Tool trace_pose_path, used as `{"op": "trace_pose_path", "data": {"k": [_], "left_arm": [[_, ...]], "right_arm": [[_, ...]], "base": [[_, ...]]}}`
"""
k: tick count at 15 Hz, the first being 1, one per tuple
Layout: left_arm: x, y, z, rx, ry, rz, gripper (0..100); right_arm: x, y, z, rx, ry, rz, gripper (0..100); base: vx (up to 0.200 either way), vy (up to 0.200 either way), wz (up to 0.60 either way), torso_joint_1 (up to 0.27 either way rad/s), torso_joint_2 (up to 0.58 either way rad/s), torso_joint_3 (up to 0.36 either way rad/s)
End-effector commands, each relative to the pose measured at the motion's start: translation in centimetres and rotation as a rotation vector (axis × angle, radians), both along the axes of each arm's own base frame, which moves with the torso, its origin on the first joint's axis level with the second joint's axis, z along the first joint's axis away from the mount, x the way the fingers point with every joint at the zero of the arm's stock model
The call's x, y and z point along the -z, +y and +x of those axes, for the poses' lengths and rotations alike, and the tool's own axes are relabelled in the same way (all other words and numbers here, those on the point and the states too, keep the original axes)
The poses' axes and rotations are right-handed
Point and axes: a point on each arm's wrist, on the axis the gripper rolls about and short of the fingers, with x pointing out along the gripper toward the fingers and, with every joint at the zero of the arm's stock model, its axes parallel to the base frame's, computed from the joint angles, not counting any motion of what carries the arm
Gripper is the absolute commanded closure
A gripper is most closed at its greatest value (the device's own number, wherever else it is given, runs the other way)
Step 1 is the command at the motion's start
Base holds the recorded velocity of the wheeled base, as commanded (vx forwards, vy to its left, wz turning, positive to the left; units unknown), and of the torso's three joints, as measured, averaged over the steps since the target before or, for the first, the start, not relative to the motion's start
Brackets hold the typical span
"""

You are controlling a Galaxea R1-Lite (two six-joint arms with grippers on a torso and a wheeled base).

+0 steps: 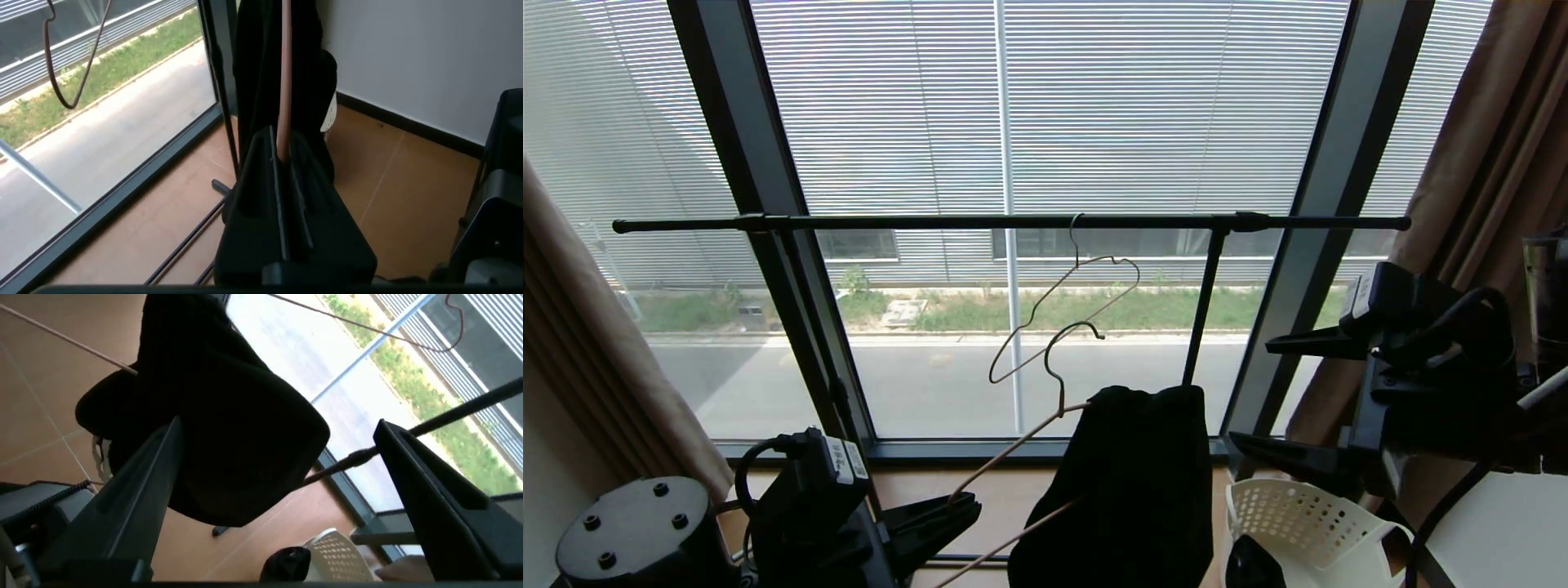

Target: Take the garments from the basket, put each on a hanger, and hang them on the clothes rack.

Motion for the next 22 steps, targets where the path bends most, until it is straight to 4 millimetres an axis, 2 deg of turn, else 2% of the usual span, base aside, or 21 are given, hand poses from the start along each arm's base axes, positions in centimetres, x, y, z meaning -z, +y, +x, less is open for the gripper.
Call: {"op": "trace_pose_path", "data": {"k": [1,5,8,9,12,13,14,17,22], "left_arm": [[-0.6,0.2,-0.2,0.0,-0.025,-0.017,100],[-1.5,0.3,-0.8,0.013,-0.064,-0.046,100],[-1.5,-0.1,-1.1,0.038,-0.066,-0.047,100],[-1.6,-0.2,-1.2,0.047,-0.067,-0.048,100],[-1.7,-0.2,-1.3,0.052,-0.075,-0.053,100],[-1.7,-0.2,-1.3,0.052,-0.075,-0.053,100],[-1.8,-0.4,-1.5,0.061,-0.077,-0.055,100],[-1.8,-0.4,-1.5,0.064,-0.077,-0.056,100],[-1.8,-0.4,-1.5,0.064,-0.078,-0.056,100]], "right_arm": [[-2.6,-1.1,1.7,-0.098,-0.021,-0.059,0],[-3.8,-0.2,3.7,-0.276,0.039,-0.132,0],[-3.8,0.7,6.0,-0.359,0.094,-0.163,0],[-4.0,1.3,7.3,-0.406,0.157,-0.141,0],[-3.5,2.3,8.7,-0.439,0.184,-0.144,0],[-3.5,2.3,8.7,-0.439,0.184,-0.144,0],[-2.9,3.6,8.8,-0.479,0.202,-0.153,0],[-2.7,4.8,8.2,-0.52,0.208,-0.158,0],[-1.9,5.4,7.5,-0.549,0.238,-0.169,0]], "base": [[0.0,0.0,0.0,0.0,0.0,0.0],[0.0,0.0,0.0,0.0,0.0,0.0],[0.0,0.0,0.0,0.0,0.0,0.0],[0.0,0.0,0.0,0.0,0.0,0.0],[0.0,0.0,0.0,0.0,0.0,0.0],[0.0,0.0,0.0,0.0,0.0,0.0],[0.0,0.0,0.0,0.0,0.0,0.0],[0.0,0.0,0.0,0.0,0.0,0.0],[0.0,0.0,0.0,0.0,0.0,0.0]]}}
